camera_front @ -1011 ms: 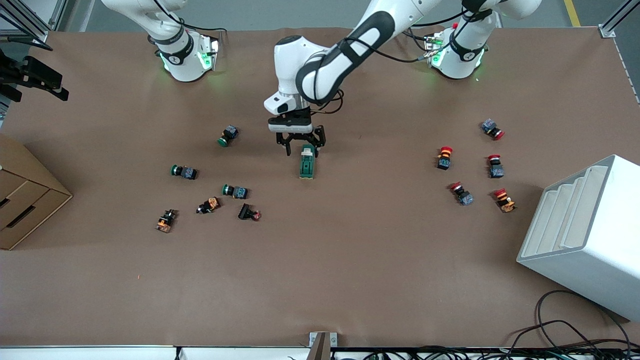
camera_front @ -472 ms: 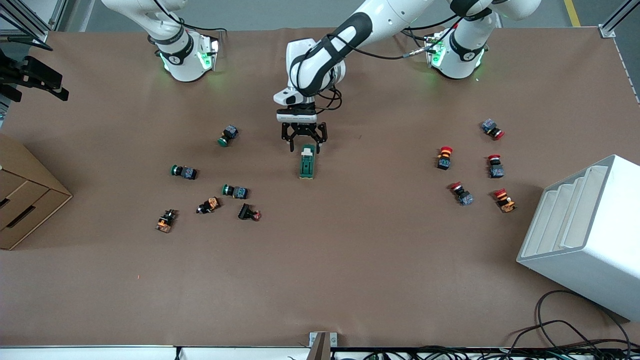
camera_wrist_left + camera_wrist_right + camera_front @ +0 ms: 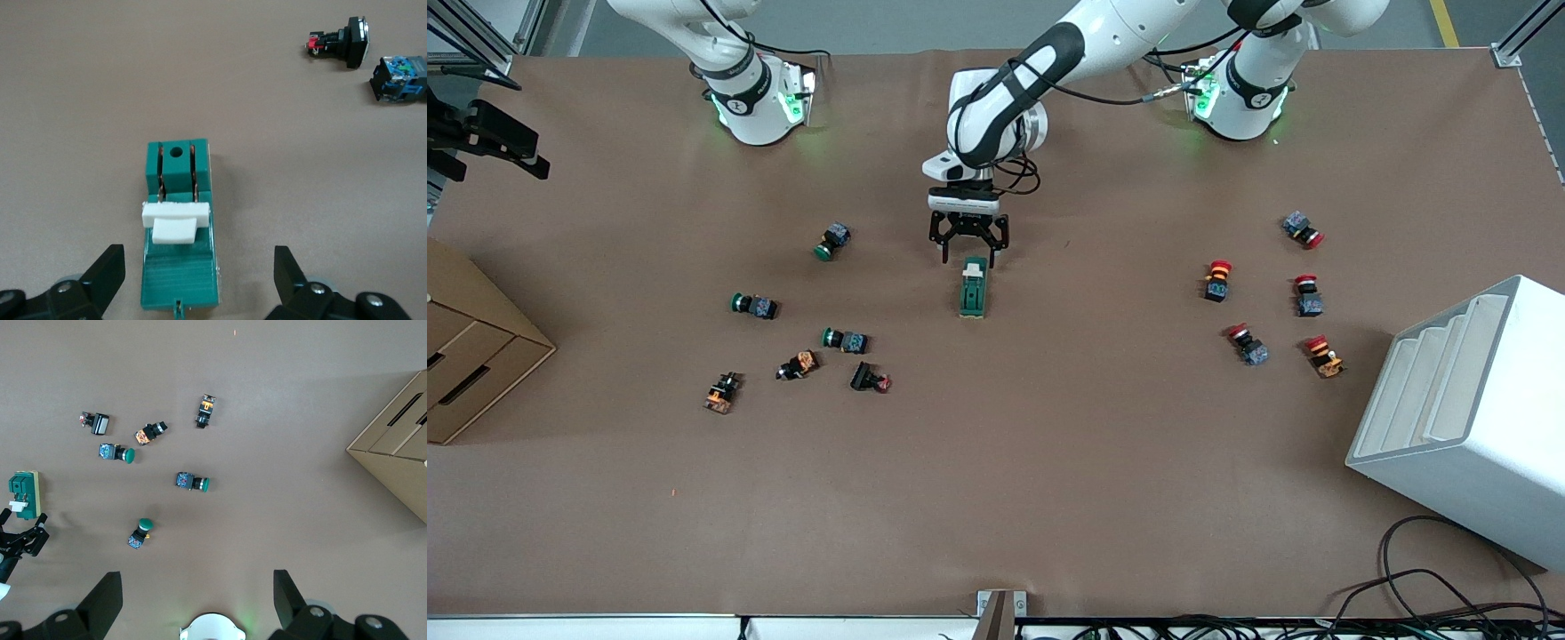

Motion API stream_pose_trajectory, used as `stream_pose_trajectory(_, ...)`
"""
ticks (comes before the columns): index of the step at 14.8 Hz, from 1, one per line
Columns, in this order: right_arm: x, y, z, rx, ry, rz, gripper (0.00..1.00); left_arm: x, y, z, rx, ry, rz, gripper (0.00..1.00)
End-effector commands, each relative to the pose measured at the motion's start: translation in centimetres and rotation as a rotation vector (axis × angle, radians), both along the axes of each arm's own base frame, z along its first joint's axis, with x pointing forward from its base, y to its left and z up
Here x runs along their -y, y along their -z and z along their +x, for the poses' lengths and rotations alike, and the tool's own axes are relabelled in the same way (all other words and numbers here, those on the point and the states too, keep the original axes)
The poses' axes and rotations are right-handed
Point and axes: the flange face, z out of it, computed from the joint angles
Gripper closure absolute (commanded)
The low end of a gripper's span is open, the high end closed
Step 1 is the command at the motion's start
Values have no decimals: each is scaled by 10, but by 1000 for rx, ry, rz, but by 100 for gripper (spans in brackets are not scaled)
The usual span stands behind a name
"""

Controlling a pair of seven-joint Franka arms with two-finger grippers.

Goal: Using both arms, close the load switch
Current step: 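Lower the left gripper onto the switch base and hold it steady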

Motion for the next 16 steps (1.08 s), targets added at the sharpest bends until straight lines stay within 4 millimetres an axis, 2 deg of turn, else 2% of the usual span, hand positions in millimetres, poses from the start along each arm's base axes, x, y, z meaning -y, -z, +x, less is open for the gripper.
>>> stream_pose_trajectory(1,-1,-1,-8,4,-13,8,0,-16,9,-8,20,38,-3,1)
stream_pose_trajectory(4,-2,0,-7,4,-14,8,0,-27,19,-15,31,44,28,1)
stream_pose_trajectory(13,-2,-1,-8,2,-14,8,0,-27,24,-17,95,65,27,1)
stream_pose_trajectory(15,-2,-1,-8,2,-14,8,0,-22,26,-29,125,33,2,1)
stream_pose_trajectory(16,-1,-1,-8,2,-13,8,0,-24,35,-32,137,20,-3,1)
